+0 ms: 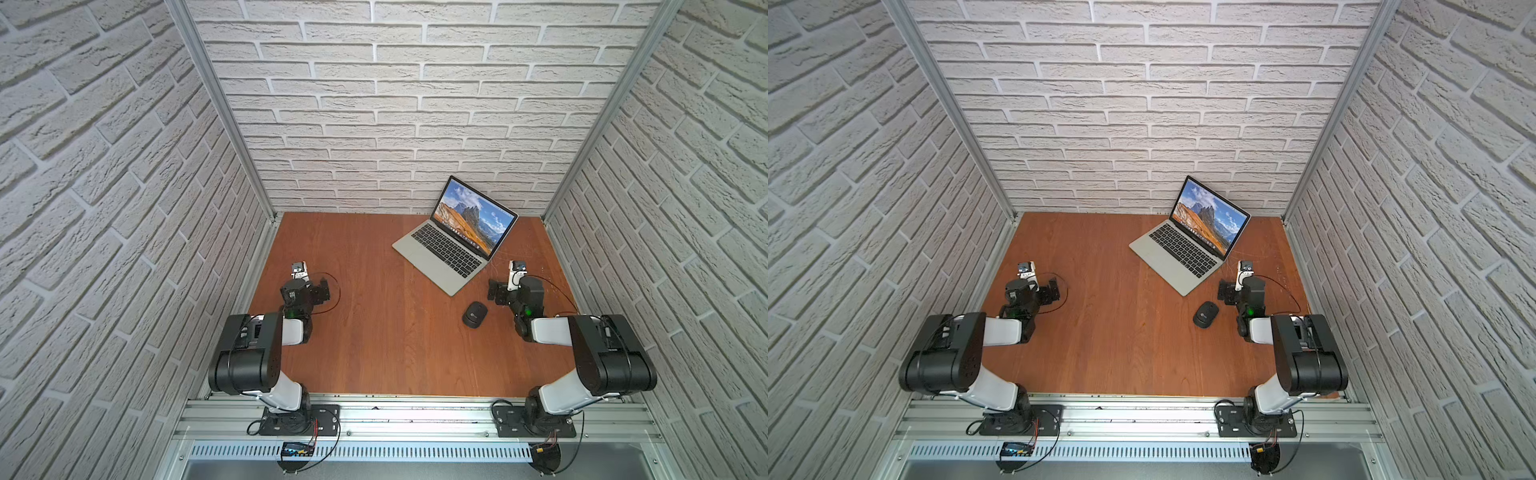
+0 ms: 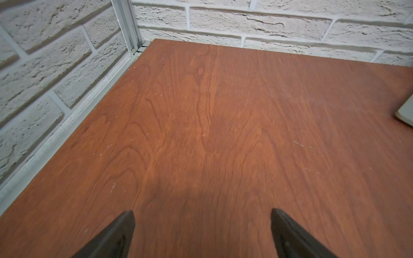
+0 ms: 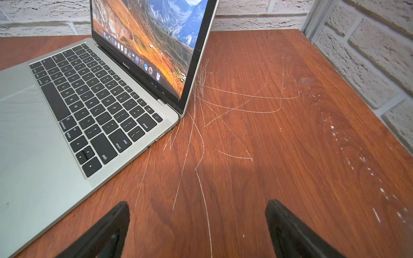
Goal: Insert the wireless mouse receiver into the laptop
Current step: Pick up the mouse from the center of the board.
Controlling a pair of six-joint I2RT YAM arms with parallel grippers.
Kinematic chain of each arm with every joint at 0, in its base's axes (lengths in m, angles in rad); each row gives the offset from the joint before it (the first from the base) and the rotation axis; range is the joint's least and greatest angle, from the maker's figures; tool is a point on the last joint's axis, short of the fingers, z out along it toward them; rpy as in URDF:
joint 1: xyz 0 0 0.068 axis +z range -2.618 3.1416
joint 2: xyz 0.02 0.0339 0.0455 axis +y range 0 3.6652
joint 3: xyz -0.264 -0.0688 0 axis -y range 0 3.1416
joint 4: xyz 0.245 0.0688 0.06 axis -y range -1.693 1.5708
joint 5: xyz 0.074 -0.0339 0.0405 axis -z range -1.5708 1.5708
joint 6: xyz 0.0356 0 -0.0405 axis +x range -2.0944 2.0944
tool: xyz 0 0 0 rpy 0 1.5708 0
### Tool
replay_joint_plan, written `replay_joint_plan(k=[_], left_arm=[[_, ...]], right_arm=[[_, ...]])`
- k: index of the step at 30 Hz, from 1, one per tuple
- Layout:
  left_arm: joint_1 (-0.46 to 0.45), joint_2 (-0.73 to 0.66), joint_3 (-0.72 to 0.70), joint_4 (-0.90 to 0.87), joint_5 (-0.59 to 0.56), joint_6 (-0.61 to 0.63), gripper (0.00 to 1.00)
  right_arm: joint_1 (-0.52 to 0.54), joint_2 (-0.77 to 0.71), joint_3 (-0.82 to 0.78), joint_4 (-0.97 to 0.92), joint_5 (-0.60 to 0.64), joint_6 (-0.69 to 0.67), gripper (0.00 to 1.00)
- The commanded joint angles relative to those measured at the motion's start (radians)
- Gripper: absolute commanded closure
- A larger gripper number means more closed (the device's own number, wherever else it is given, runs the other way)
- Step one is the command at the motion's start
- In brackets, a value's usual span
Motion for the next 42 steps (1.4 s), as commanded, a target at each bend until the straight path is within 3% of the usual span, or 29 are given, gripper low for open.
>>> replay_joint_plan(k=[1,7,10,12,14,18,23,27,32,40,42], left_arm=[[0.007,-0.003,0.016,0.036,0.013,0.007,0.02],[0.008,-0.023,0.022,0.019,0.018,0.004,0.02],[0.005,-0.16,0.028,-0.107,0.046,0.021,0.01],[-0.015,-0.273,0.0,-0.141,0.046,0.029,0.02],[-0.053,-0.372,0.015,-0.241,0.034,-0.02,0.02],[-0.242,-0.531,0.029,-0.395,0.024,-0.038,0.01],[-0.493,-0.61,0.03,-0.511,0.039,-0.041,0.02],[-0.613,-0.597,0.012,-0.512,0.086,-0.078,0.02],[-0.72,-0.547,0.005,-0.526,0.078,-0.101,0.02],[-0.78,-0.519,-0.017,-0.51,0.053,-0.101,0.02],[-0.785,-0.526,-0.02,-0.514,0.049,-0.097,0.01]], right_arm=[[-0.007,-0.02,0.012,0.031,-0.004,-0.005,0.01],[-0.008,-0.031,0.011,0.038,-0.012,-0.005,0.01],[-0.006,-0.169,0.078,-0.187,-0.003,0.011,0.01],[-0.007,-0.282,0.11,-0.358,0.036,0.106,0.01],[-0.008,-0.386,0.151,-0.553,-0.011,0.187,0.01],[-0.004,-0.503,0.234,-0.898,-0.172,0.363,0.01],[0.091,-0.55,0.234,-1.214,-0.177,0.499,0.01],[0.198,-0.51,0.192,-1.291,-0.107,0.565,0.01],[0.328,-0.398,0.185,-1.196,-0.02,0.697,0.01],[0.441,-0.113,0.303,-1.112,0.119,0.749,0.01],[0.445,-0.045,0.333,-1.077,0.148,0.75,0.06]])
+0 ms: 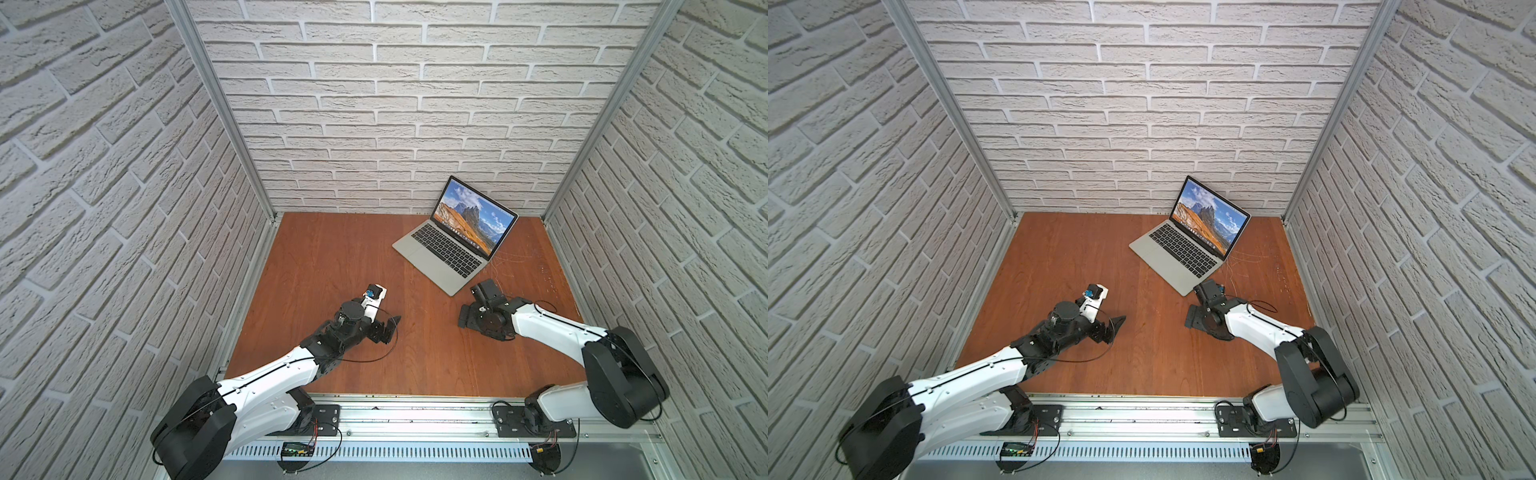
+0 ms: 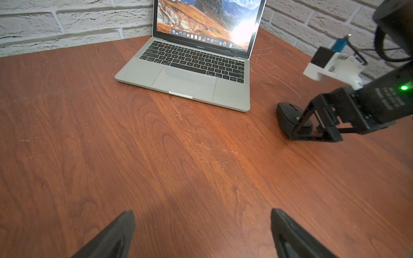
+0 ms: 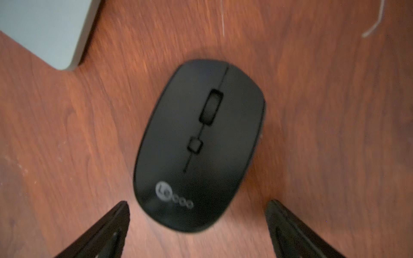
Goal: Insert the wireless mouse receiver into the laptop
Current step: Pick up the mouse from the center of the board, then remove the lid from the mouse.
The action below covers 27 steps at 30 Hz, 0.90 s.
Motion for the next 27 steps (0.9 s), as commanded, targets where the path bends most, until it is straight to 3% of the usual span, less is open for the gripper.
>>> replay_joint_plan(k=[1,5,8,10,14,18,24,27], left_arm=[[-0.01,-0.016,-0.014,0.015,-0.016,-0.002,0.02],[-0.025,-0.041,0.0,-0.029,-0.034,0.003,0.02],[-0.062,-0.082,0.018,-0.079,-0.084,0.027,0.01],[-0.11,-0.113,0.034,-0.108,-0.127,0.074,0.01],[-0.222,-0.144,0.048,-0.11,-0.135,0.342,0.02],[-0.274,-0.111,0.056,-0.116,-0.106,0.601,0.02],[-0.335,-0.069,0.135,-0.155,-0.056,0.775,0.02],[-0.384,-0.061,0.181,-0.203,-0.054,0.825,0.02]], right_arm=[[0.008,0.072,0.049,0.074,0.092,0.032,0.08],[0.008,0.151,0.072,0.107,0.125,0.037,0.2],[0.01,0.148,0.066,0.09,0.097,0.017,0.39],[0.011,0.111,0.063,0.081,0.036,-0.044,0.43],[0.012,0.021,0.112,0.023,-0.291,-0.31,0.5],[0.03,-0.014,0.225,-0.187,-0.65,-0.521,0.54],[0.091,-0.033,0.338,-0.372,-0.958,-0.733,0.57],[0.126,-0.021,0.367,-0.44,-1.054,-0.822,0.58]])
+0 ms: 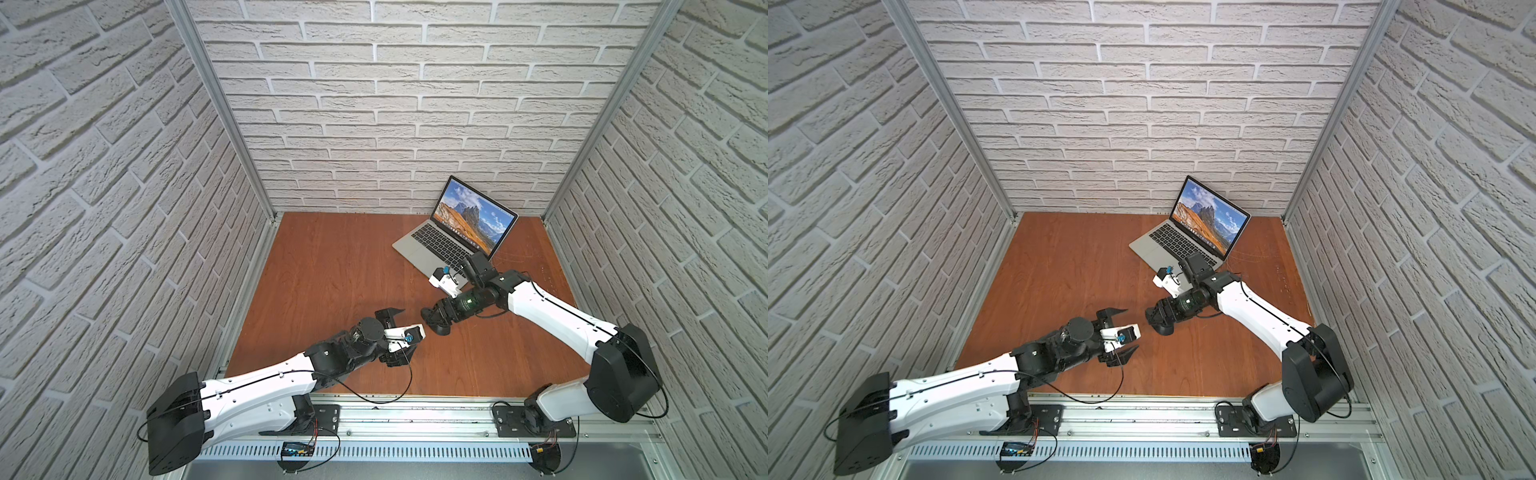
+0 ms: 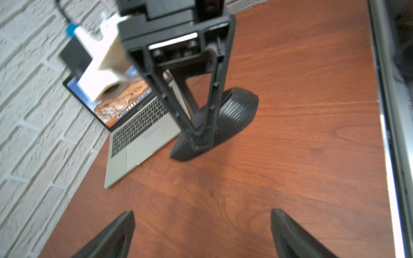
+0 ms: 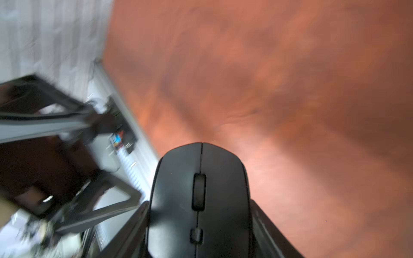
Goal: Insert the wireless mouse receiver into the laptop
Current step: Remove the lid from the mouse.
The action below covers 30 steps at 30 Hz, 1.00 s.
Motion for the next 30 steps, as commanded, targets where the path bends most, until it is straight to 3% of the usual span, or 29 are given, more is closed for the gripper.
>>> replay_joint_plan(k=[1,4,7,18,22,24,27,30], left_arm=[[-0.049,0.003,0.061,-0.033,0.029,0.125,0.02],[-0.077,0.0,0.089,-0.078,0.08,0.128,0.03],[-0.077,0.009,0.114,-0.142,0.126,0.116,0.11],[-0.077,0.035,0.128,-0.143,0.211,0.039,0.63],[-0.071,0.036,0.14,-0.148,0.234,-0.039,0.89],[-0.053,0.031,0.14,-0.146,0.255,-0.127,0.98],[0.011,0.011,0.126,-0.163,0.315,-0.291,0.99],[0.145,0.009,0.138,-0.219,0.494,-0.469,1.0]], right_arm=[[0.038,-0.002,0.03,-0.155,-0.214,-0.179,0.59],[0.074,0.02,0.042,-0.192,-0.251,-0.229,0.61],[0.092,0.029,0.048,-0.199,-0.271,-0.245,0.62],[0.11,0.033,0.05,-0.206,-0.31,-0.265,0.64],[0.108,0.021,0.044,-0.184,-0.245,-0.241,0.63],[0.103,0.005,0.039,-0.155,-0.173,-0.213,0.53],[0.077,-0.054,0.012,-0.066,-0.087,-0.153,0.25],[0.067,-0.16,-0.064,0.08,0.038,-0.096,0.13]])
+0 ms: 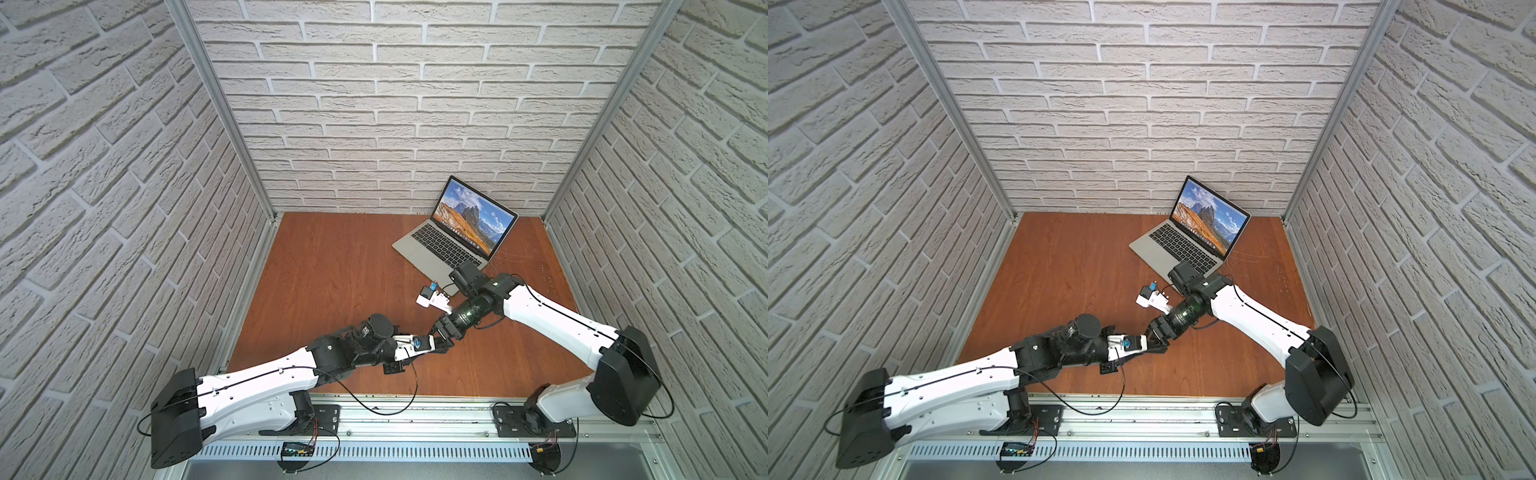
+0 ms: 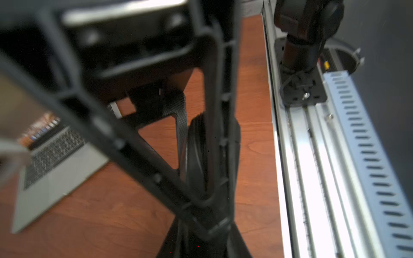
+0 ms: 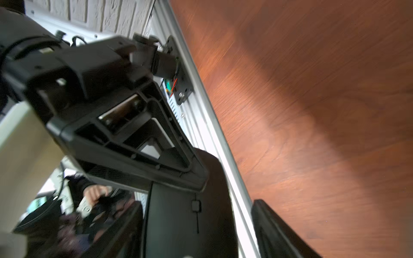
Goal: Insert the wireless mouse receiver into the laptop
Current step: Remove the lid from the mouse.
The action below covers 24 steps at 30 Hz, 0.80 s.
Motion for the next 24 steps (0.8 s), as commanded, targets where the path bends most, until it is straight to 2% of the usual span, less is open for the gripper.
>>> replay_joint_plan(k=[1,3,6,14,16,20,24], left_arm=[[0.137,-0.01,0.035,-0.033,0.234,-0.297,1.0],[0.205,0.017,0.065,-0.078,0.358,-0.36,1.0],[0.257,0.067,0.118,-0.148,0.477,-0.376,1.0],[0.313,0.143,0.173,-0.208,0.584,-0.356,1.0],[0.322,0.154,0.182,-0.217,0.6,-0.354,1.0],[0.336,0.167,0.184,-0.226,0.615,-0.347,1.0],[0.352,0.186,0.177,-0.236,0.632,-0.333,1.0]], right_arm=[[-0.011,-0.134,-0.091,0.236,0.206,0.047,0.12],[0.001,-0.208,-0.164,0.352,0.246,0.049,0.12],[0.046,-0.269,-0.252,0.46,0.302,-0.017,0.12],[0.148,-0.254,-0.251,0.474,0.397,-0.09,0.2],[0.157,-0.246,-0.241,0.467,0.398,-0.093,0.26],[0.163,-0.22,-0.23,0.449,0.394,-0.094,0.45],[0.162,-0.207,-0.232,0.454,0.387,-0.08,0.58]])
